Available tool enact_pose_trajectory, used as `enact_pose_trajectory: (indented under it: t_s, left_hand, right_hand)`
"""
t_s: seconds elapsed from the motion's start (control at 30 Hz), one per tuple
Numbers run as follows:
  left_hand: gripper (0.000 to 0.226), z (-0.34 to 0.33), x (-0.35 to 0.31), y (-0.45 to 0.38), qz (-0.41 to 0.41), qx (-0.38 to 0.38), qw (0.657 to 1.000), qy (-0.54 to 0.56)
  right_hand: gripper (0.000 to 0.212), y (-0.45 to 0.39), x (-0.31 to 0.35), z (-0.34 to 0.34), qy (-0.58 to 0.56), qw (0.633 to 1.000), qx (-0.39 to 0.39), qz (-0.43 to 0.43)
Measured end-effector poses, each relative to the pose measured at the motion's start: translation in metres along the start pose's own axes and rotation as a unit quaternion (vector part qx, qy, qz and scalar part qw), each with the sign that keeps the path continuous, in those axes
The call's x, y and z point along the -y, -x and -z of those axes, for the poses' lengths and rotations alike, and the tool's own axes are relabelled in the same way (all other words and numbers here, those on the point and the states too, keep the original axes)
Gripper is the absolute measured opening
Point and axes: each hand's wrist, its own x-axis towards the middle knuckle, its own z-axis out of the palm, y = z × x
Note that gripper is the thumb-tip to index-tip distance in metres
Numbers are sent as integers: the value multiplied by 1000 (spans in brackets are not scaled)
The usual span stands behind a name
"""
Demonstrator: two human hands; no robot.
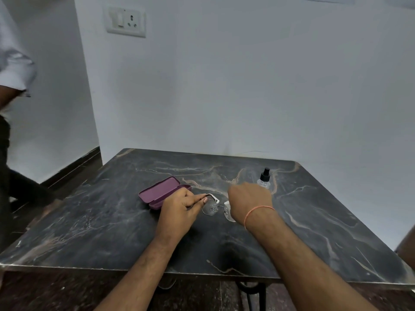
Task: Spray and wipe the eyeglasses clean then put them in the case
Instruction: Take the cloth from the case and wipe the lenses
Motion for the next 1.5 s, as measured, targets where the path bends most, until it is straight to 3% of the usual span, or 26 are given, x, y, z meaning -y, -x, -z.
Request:
enact_pose_trajectory:
  t_s: [0.1, 0.23, 0.43, 0.67, 1.0, 1.13, 1.37, 1.5]
  left_hand:
    - [23, 2, 0, 0, -2, 5, 1000, 16]
    - [21, 1, 3, 1, 10, 6, 999, 31]
    - [18, 1, 6, 0, 28, 7, 998, 47]
    - [18, -2, 9, -1, 36, 32, 997, 64]
    - [20, -3, 12, -1, 15, 81, 994, 68]
    - [20, -1, 12, -2, 3, 67, 996, 52]
    - [21, 0, 10, -1, -25, 55, 998, 23]
    - [23, 0, 9, -1, -52, 58, 997, 11]
  right_hand:
    - [19, -3, 3, -6, -31, 999, -26, -18]
    - [18, 0, 7, -25, -123, 982, -131, -59]
    - [12, 9, 15, -74, -333, 907, -257, -11]
    - [6, -7, -3, -100, -289, 903, -303, 95]
    - [20, -6, -3, -110, -315, 896, -287, 122]
    - [24, -4, -5, -110, -329, 891, -267, 163]
    - [23, -10, -2, -114, -322, 897, -280, 117]
    - [24, -11, -2, -115, -321, 897, -268, 144]
